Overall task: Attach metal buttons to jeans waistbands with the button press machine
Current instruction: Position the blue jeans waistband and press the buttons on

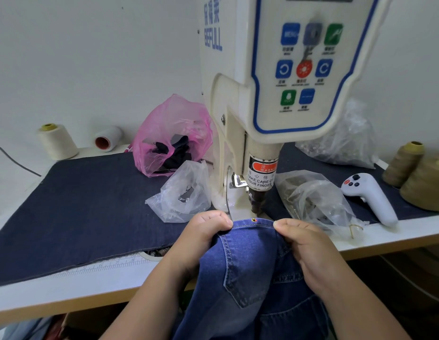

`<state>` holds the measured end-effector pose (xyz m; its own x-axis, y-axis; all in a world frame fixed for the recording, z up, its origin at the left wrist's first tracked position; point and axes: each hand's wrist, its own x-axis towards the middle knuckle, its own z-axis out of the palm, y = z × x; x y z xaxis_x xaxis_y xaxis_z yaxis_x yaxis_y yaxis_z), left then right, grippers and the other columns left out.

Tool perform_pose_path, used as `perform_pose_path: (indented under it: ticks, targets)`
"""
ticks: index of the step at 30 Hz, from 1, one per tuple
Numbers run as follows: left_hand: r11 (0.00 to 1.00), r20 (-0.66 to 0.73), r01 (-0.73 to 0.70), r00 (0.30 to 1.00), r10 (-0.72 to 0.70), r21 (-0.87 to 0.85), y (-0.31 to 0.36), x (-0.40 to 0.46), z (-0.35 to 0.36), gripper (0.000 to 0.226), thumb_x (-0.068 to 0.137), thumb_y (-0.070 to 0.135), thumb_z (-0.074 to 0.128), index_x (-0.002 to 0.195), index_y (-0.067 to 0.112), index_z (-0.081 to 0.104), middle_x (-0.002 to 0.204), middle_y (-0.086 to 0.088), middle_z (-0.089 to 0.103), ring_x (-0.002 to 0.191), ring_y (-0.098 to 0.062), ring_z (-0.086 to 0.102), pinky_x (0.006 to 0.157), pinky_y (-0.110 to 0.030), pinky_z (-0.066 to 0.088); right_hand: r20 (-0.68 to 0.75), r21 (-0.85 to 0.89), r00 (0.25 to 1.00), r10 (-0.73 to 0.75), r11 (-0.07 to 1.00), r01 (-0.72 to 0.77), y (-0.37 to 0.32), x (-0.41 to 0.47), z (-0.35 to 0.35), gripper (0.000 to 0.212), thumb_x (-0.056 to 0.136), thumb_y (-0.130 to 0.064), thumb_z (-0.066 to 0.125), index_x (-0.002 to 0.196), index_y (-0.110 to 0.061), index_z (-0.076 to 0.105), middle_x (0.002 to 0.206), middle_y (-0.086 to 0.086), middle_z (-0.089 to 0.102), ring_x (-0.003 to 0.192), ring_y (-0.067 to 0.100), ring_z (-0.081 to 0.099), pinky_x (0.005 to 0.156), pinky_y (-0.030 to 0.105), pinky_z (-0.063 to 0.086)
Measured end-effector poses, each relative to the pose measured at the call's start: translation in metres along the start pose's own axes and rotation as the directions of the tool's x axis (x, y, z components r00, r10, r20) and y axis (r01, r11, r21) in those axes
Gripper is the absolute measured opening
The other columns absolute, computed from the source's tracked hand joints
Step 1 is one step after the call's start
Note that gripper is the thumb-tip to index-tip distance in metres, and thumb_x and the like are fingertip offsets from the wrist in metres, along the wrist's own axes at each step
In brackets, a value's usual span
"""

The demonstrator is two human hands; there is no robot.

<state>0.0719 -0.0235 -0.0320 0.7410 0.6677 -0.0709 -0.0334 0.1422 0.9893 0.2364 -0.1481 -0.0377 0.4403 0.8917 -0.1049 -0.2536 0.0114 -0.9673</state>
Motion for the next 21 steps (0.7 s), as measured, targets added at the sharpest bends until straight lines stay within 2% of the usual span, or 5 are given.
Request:
perform_pose_path:
  ticks: [5,11,15,17,21]
  targets:
    - [1.000,-0.005,0.001,1.000,-0.001,0.004,0.004,-0.002,0.002,0.016,0.066,0.018,0.059,0.051,0.019,0.058,0.056,0.001,0.047,0.051,-0.007,0.043,0.051,-0.018,0.039,0.006,0.007,1.000,-0.001,1.000,0.001,0.000,0.000,-0.001,0.035,0.092,-0.007,0.056,0.060,-0.014,0.071,0.063,0.006,0.065,0.059,0.012,0.061,0.054,0.021,0.048]
    - [1.000,-0.001,-0.010,1.000,0.010,0.001,0.007,-0.008,0.003,0.016,0.071,0.020,0.059,0.055,0.015,0.057,0.057,-0.001,0.046,0.053,-0.009,0.043,0.053,-0.020,0.040,0.000,-0.054,1.000,-0.014,0.998,0.014,0.001,-0.003,0.000,0.037,0.095,-0.009,0.055,0.063,-0.015,0.071,0.067,0.006,0.066,0.063,0.012,0.061,0.060,0.024,0.048]
    - [0.999,0.006,-0.039,0.999,0.038,0.017,0.006,-0.013,0.003,0.015,0.068,0.027,0.070,0.058,0.018,0.063,0.060,0.000,0.055,0.056,-0.010,0.051,0.057,-0.021,0.044,-0.025,-0.153,0.992,-0.125,0.981,0.119,0.008,-0.009,0.000,0.025,0.097,-0.015,0.057,0.079,-0.013,0.075,0.081,0.012,0.073,0.077,0.022,0.065,0.074,0.037,0.049]
    - [0.998,0.019,-0.066,0.998,0.065,0.015,0.006,-0.016,0.003,0.017,0.062,0.035,0.073,0.059,0.020,0.066,0.061,0.001,0.057,0.056,-0.008,0.053,0.058,-0.019,0.046,-0.050,-0.185,0.981,-0.188,0.967,0.176,0.013,-0.016,0.000,0.018,0.090,-0.026,0.061,0.085,-0.016,0.076,0.084,0.013,0.074,0.080,0.024,0.068,0.075,0.039,0.053]
    - [0.992,0.038,-0.103,0.994,0.100,0.068,0.005,-0.020,0.001,0.019,0.064,0.040,0.073,0.061,0.022,0.068,0.063,0.003,0.059,0.058,-0.006,0.054,0.059,-0.017,0.047,-0.043,-0.260,0.940,-0.339,0.912,0.317,0.016,-0.026,0.001,0.018,0.087,-0.030,0.060,0.089,-0.031,0.078,0.086,-0.001,0.076,0.081,0.010,0.071,0.071,0.020,0.055]
